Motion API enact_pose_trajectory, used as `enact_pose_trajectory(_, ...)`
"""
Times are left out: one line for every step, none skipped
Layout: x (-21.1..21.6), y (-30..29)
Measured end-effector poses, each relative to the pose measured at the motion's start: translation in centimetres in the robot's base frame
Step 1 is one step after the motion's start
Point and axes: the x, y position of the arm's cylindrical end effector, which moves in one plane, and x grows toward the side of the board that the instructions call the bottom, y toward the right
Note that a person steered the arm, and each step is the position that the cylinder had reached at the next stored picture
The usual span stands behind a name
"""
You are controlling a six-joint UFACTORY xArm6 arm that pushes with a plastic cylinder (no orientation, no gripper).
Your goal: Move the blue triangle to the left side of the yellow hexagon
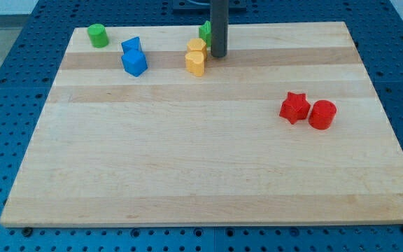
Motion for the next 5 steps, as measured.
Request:
enact_pose_trajectory(2.2, 2.8)
enact_pose_trajectory(3.1, 3.0)
enact_pose_trajectory(3.8, 1.8)
enact_pose_trajectory(6.6, -3.0)
enact_pose_trajectory(8.6, -9.6)
